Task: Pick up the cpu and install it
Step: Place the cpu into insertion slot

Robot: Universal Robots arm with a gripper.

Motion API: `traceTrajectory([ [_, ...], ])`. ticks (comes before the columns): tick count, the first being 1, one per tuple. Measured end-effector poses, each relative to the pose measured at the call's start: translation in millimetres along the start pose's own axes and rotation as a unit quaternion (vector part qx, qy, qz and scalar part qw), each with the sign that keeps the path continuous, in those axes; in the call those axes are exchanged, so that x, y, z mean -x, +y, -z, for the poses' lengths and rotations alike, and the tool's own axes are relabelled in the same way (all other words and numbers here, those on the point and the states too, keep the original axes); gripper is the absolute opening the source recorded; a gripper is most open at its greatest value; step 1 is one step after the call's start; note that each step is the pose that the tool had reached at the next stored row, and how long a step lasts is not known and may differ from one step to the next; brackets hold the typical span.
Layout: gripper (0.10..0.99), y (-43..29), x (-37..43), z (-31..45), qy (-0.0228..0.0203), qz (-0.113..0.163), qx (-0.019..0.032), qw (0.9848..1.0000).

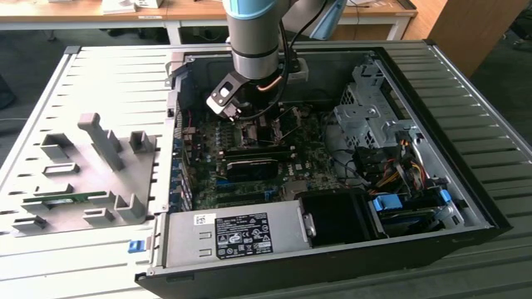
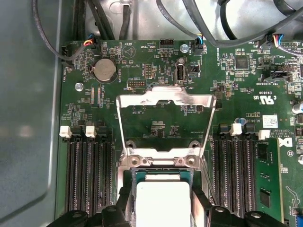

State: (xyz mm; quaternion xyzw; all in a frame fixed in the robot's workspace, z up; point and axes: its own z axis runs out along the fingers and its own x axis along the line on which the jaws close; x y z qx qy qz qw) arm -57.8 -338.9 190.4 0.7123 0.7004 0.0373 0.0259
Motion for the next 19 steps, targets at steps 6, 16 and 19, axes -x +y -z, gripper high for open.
traceTrajectory([
  [6, 0.612, 0.0, 0.7, -0.2, -0.0002, -0.003, 0.0001, 1.0000],
  [16, 0.596, 0.1, 3.4, 0.3, 0.0008, -0.003, 0.0000, 1.0000],
  [19, 0.541, 0.3, 3.5, 0.4, 0.0006, -0.003, -0.0001, 1.0000],
])
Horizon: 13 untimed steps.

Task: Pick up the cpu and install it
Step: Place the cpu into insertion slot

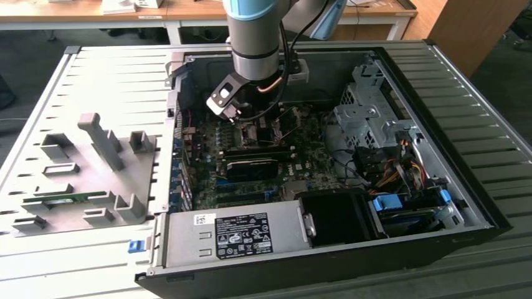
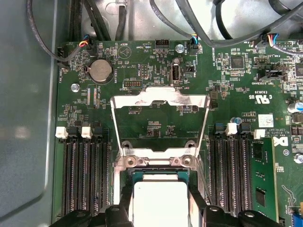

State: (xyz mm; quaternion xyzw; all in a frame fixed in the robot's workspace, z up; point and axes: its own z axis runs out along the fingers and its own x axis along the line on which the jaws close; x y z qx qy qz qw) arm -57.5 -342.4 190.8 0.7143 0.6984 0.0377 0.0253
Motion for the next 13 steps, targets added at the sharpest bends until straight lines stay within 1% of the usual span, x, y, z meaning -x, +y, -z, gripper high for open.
traceTrajectory([
  [2, 0.541, 0.5, 0.0, -0.1, 0.0005, 0.000, 0.0000, 1.0000],
  [5, 0.541, 1.9, -0.1, -0.3, 0.0025, 0.000, -0.0001, 1.0000],
  [11, 0.541, 2.1, -0.1, -0.7, 0.0031, -0.001, 0.0000, 1.0000],
  [13, 0.553, 2.3, -0.5, -1.3, 0.0040, -0.001, 0.0007, 1.0000],
])
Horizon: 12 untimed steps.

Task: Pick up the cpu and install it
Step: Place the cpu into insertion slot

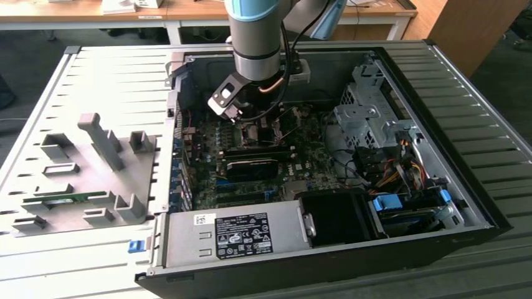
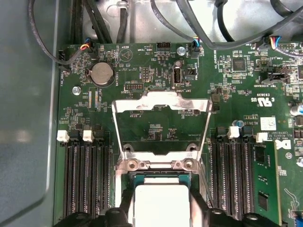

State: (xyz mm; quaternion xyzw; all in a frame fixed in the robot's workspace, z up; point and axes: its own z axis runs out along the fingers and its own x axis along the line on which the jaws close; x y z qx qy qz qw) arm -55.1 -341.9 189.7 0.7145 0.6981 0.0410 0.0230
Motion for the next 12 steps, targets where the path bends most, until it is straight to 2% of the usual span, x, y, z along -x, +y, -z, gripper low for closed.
traceTrajectory([
  [1, 0.553, -0.1, 0.1, 0.1, -0.0003, 0.000, -0.0003, 1.0000],
  [2, 0.616, -0.1, 0.3, 0.4, -0.0006, 0.000, -0.0005, 1.0000],
  [8, 0.616, -0.2, 0.3, 1.4, -0.0008, 0.000, -0.0007, 1.0000],
  [12, 0.616, 0.3, 0.2, 5.8, -0.0006, 0.000, -0.0012, 1.0000],
])
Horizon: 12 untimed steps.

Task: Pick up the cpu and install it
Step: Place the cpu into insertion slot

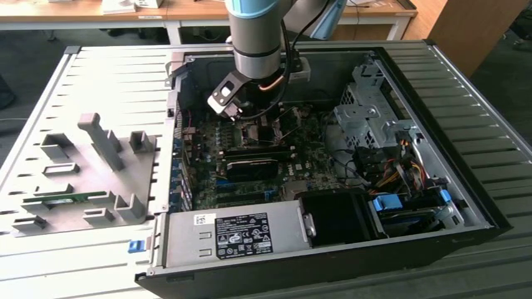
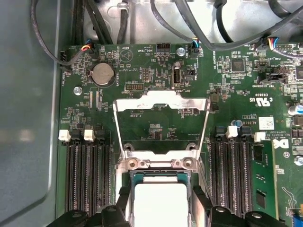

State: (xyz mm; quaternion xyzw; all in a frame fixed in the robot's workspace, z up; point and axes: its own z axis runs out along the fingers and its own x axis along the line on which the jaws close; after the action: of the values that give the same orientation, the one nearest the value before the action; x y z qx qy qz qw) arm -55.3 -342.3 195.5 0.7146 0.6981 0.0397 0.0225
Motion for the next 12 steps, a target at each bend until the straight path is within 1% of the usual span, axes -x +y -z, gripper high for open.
traceTrajectory([
  [2, 0.616, 0.6, -0.1, 3.2, -0.0001, 0.000, -0.0014, 1.0000],
  [3, 0.600, 0.9, -0.1, 4.3, -0.0001, 0.000, -0.0026, 1.0000],
  [4, 0.537, 1.2, -0.1, 5.3, -0.0002, 0.000, -0.0038, 1.0000],
  [5, 0.537, 1.7, -0.2, 5.8, -0.0002, -0.001, -0.0052, 1.0000],
  [7, 0.416, 3.0, -0.2, 6.1, -0.0003, -0.001, -0.0085, 1.0000],
  [8, 0.416, 3.8, -0.2, 6.5, -0.0004, -0.002, -0.0104, 0.9999],
  [10, 0.302, 5.0, -0.2, 7.6, -0.0006, -0.002, -0.0141, 0.9999],
  [11, 0.302, 5.2, -0.3, 8.5, -0.0006, -0.002, -0.0152, 0.9999],
  [12, 0.243, 5.3, -0.3, 9.9, -0.0006, -0.002, -0.0161, 0.9999],
])
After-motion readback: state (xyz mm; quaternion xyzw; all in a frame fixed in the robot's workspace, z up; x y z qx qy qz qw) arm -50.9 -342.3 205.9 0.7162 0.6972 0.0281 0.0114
